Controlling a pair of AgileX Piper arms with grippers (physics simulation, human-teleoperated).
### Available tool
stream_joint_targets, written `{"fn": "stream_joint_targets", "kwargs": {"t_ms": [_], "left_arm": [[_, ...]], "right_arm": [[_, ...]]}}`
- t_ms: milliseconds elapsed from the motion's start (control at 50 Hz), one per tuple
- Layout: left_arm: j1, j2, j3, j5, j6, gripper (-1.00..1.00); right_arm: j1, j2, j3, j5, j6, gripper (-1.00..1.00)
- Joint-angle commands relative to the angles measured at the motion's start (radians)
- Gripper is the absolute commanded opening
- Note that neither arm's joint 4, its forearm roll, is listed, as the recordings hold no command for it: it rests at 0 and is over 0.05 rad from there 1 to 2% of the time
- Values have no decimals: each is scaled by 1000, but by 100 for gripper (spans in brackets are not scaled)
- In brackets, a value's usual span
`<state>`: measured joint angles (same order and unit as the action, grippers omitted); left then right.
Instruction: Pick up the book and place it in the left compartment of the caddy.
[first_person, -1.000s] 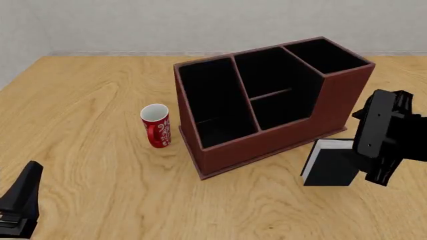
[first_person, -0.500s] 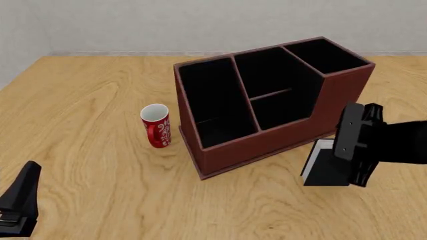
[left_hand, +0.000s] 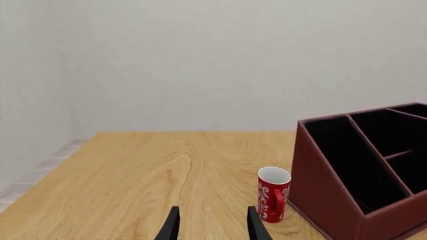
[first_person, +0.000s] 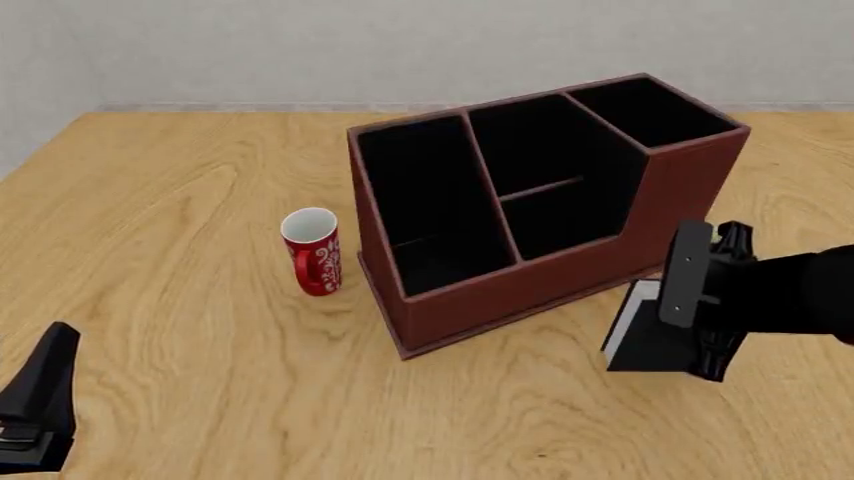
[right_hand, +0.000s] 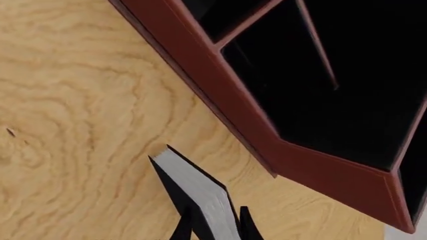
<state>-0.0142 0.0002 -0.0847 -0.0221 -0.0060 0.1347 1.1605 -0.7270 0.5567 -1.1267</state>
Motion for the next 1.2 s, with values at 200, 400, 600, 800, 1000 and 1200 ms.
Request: {"fn": "stream_joint_targets", "kwargs": {"t_ms": [200,400,600,800,1000,1200], "left_arm": [[11,0,-2,-1,-10,100],[16,0,0,-6,-20,100],[11,0,3,-12,-22,100],[8,0,-12,-8,-28,100],[5,0,-7,-12,-38,100],[0,0,0,-18,-43,100]], "right_arm": [[7,-58,27,76,5,-100],[13,-254,35,234,-52,-100],[14,-378,6,365,-69,-100],[4,-491,-82,536,-78,-100],[87,-460,-271,663,94,-100],[214,-286,-490,663,375,-100]]}}
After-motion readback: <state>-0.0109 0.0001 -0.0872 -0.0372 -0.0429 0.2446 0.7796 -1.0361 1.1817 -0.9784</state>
